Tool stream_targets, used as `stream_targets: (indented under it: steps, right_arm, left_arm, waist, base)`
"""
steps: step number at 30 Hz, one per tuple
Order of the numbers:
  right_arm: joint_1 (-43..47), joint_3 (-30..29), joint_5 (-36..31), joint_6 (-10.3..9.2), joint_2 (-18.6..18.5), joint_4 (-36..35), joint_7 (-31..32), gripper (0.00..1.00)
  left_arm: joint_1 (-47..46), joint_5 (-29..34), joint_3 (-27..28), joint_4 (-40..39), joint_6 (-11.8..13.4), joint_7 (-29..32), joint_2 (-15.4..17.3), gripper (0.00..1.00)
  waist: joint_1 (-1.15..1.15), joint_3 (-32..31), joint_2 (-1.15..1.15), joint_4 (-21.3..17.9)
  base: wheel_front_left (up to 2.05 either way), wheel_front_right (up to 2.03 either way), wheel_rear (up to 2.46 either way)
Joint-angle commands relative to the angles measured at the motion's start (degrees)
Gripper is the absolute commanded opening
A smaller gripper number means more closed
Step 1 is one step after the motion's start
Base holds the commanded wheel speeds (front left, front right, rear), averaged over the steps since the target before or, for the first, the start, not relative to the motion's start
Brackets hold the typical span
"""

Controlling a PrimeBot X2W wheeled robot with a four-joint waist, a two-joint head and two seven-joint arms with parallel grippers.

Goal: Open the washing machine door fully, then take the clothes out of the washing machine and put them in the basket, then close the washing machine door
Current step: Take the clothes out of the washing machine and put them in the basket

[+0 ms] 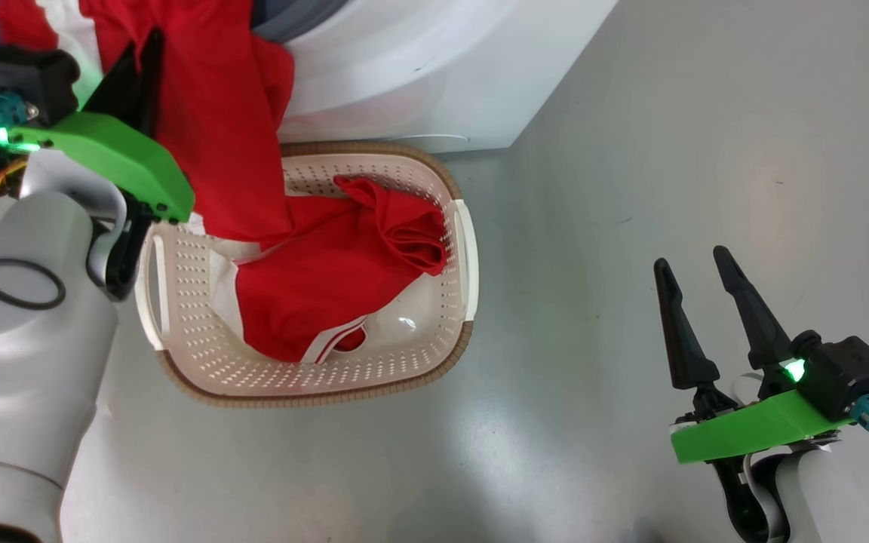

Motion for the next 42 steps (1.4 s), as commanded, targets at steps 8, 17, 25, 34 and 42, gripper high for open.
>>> stream_targets:
  steps: [8,17,25,34,42]
  right_arm:
    - [0.4,1.0,1.1,0.35,-0.2,-1.0,-0.4,1.00]
    - [1.6,1.0,0.7,0.35,-0.2,-0.9,-0.4,1.00]
    - [2.4,1.0,0.3,0.35,-0.2,-0.8,-0.4,1.00]
    - [2.3,1.5,0.1,0.35,-0.2,-0.9,-0.4,1.00]
    - [1.6,1.7,0.3,0.35,-0.2,-1.1,-0.4,1.00]
  left_arm:
    - [5.2,0.8,6.6,-9.6,-0.1,-0.3,3.2,0.00]
    - [16.8,5.3,14.5,-24.3,0.4,-0.3,1.5,0.00]
    - [27.1,8.2,17.3,-35.3,0.1,-0.3,-0.8,0.00]
    - [34.2,8.9,15.2,-38.6,-0.2,-0.3,-2.9,0.00]
    - [34.3,7.9,12.1,-31.6,-0.3,-0.3,-3.6,0.00]
  waist:
    - [0.00,-1.6,0.00,1.2]
    - [0.00,-3.1,0.00,2.5]
    - [0.00,-4.0,0.00,3.3]
    - [0.00,-3.7,0.00,3.2]
    - [0.00,-1.8,0.00,2.3]
  base:
    - [0.00,0.00,0.00]
    - [0.00,0.00,0.00]
    - [0.00,0.00,0.00]
    - [0.00,0.00,0.00]
    - [0.00,0.00,0.00]
